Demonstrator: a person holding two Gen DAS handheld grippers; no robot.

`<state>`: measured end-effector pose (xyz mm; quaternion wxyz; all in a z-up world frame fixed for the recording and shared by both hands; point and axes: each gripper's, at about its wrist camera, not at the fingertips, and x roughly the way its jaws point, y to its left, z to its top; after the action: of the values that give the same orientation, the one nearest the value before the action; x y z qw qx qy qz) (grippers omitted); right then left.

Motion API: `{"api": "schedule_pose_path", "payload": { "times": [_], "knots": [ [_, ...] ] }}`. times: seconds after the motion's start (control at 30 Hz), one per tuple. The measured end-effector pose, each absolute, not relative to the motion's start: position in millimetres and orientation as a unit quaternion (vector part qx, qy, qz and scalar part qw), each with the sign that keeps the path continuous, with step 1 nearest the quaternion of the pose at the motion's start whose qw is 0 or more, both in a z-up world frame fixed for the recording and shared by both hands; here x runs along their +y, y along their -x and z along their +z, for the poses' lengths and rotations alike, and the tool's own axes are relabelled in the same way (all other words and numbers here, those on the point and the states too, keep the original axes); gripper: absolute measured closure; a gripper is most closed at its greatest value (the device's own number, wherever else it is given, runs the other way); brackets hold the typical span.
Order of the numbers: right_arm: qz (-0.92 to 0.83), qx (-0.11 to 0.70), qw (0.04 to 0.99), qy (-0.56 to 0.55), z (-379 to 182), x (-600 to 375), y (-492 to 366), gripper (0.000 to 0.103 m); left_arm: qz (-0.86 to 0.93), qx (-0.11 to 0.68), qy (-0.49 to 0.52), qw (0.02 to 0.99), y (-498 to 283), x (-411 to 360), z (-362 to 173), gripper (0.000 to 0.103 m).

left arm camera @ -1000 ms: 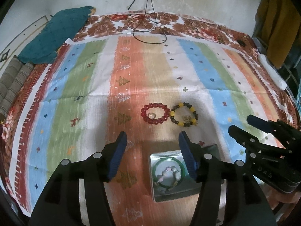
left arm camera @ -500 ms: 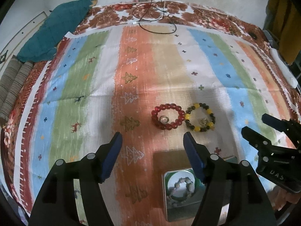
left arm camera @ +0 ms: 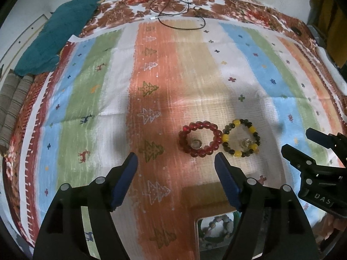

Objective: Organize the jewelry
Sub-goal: 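Move both open tools toward the red and yellow-black bracelets, then grasp the red bead bracelet with the left tool while the right tool grasps the yellow-black bracelet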

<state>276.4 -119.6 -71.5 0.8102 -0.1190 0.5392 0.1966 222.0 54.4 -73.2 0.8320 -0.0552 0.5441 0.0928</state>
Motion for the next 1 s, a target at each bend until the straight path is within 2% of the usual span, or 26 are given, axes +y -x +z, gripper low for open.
{"api": "schedule_pose_path", "payload": {
  "times": [1.0],
  "knots": [
    [0.175, 0.579, 0.782, 0.152, -123, -99, -315, 0.028, 0.088, 0.598, 0.064, 0.794, -277, 74, -138, 0.029]
  ]
}}
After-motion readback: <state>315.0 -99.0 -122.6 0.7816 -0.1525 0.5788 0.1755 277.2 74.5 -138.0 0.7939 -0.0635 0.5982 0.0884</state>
